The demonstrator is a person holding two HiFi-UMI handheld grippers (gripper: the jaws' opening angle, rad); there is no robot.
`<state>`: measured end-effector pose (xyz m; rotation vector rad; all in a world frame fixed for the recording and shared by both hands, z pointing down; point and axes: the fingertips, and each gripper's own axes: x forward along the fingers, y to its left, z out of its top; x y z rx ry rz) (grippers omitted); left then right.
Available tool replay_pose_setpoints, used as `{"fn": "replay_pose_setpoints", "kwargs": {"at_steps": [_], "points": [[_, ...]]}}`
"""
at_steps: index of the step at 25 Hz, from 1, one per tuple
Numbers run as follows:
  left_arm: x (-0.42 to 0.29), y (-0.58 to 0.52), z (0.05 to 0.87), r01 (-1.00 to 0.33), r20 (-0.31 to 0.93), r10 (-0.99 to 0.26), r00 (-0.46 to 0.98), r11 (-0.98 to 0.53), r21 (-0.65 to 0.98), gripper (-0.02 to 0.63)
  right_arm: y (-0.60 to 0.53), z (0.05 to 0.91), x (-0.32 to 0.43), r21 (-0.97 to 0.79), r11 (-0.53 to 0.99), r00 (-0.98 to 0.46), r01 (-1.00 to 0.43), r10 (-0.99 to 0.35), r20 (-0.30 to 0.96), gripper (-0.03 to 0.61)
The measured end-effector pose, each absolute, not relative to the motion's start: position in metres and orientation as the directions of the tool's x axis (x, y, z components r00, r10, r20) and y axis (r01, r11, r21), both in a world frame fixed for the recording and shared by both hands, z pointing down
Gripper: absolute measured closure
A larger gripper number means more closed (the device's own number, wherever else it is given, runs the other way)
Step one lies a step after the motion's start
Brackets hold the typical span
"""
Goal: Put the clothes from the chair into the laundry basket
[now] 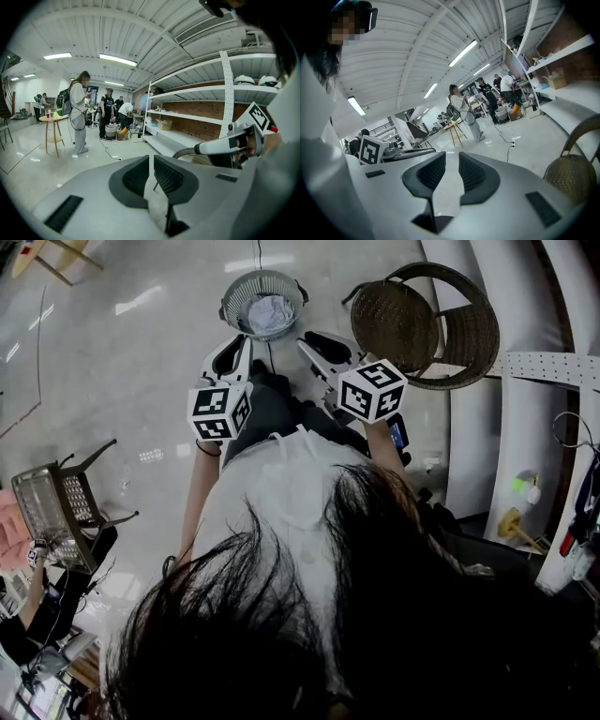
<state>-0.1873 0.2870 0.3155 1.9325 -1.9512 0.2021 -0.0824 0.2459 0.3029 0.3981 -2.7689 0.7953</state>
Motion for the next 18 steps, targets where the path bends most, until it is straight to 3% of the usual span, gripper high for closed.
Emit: {"fn": "replay_pose_setpoints", "kwargs": {"at_steps": [18], "points": [[-0.162,0.299,0.312,-0.988,0.359,-0.933,0.029,0.028,0.154,0.571,0.283,0.308,-0.082,-0.432,0.868,-0.942,-0.244,-0.106,0.318,0.502]]}}
